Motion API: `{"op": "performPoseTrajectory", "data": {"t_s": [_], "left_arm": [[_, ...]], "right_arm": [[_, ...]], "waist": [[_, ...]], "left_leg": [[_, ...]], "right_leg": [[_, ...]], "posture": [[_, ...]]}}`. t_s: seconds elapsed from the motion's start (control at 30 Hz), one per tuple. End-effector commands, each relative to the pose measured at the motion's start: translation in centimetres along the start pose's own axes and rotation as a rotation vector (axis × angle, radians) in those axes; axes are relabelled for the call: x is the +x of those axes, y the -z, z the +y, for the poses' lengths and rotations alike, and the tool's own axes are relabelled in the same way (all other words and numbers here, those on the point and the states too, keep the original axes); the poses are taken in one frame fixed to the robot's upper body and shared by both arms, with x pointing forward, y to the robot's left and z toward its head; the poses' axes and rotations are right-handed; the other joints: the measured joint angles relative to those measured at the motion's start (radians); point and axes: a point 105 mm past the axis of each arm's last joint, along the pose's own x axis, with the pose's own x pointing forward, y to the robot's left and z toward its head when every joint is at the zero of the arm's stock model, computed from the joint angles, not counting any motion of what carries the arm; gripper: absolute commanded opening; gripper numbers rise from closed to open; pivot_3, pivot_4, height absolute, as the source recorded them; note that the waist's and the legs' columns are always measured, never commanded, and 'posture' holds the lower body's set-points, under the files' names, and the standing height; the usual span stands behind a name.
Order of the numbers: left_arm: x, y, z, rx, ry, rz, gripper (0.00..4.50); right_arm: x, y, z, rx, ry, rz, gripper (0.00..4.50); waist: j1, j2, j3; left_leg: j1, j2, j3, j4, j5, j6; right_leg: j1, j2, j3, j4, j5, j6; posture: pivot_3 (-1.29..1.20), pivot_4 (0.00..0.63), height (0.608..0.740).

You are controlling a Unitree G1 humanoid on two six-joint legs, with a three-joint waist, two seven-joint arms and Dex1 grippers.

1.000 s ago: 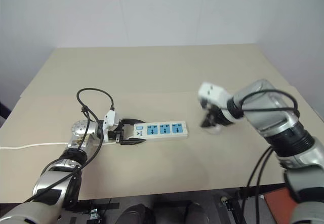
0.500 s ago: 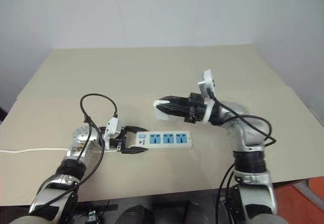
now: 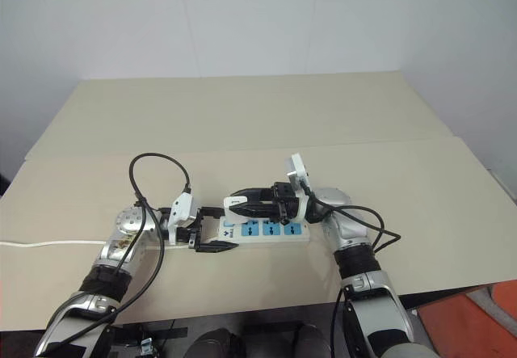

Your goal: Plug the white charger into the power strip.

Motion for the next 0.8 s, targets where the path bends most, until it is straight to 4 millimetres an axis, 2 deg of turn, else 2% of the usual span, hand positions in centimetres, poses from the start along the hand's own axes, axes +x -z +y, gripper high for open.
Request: {"op": "performPoseTrajectory", "data": {"t_s": [0.03, 0.4, 0.8], "left_arm": [[0.0, 0.2, -0.6, -0.004, 0.017, 0.025, 3.26], [-0.2, 0.7, -0.7, -0.024, -0.004, 0.029, 3.26], [-0.4, 0.8, -0.8, -0.03, -0.013, 0.039, 3.26]], "right_arm": [[0.1, -0.7, -0.2, -0.066, -0.015, -0.007, 1.14], [-1.4, 0.2, -0.5, -0.096, 0.041, 0.01, 1.14], [-1.3, 2.2, -0.3, -0.094, 0.059, 0.041, 1.14]], "waist": [[-0.001, 0.0, 0.0], [-0.001, 0.0, 0.0], [-0.002, 0.0, 0.0]], "left_leg": [[0.0, 0.0, 0.0, 0.0, 0.0, 0.0], [0.006, 0.0, 0.001, -0.007, 0.003, -0.005], [0.006, 0.001, 0.001, -0.008, 0.003, -0.005]], "right_leg": [[0.0, 0.0, 0.0, 0.0, 0.0, 0.0], [0.001, 0.001, 0.0, 0.0, -0.002, -0.003], [0.001, 0.0, 0.0, 0.0, -0.002, -0.003]], "posture": [[0.0, 0.15, 0.74], [0.0, 0.15, 0.74], [0.0, 0.15, 0.74]]}}
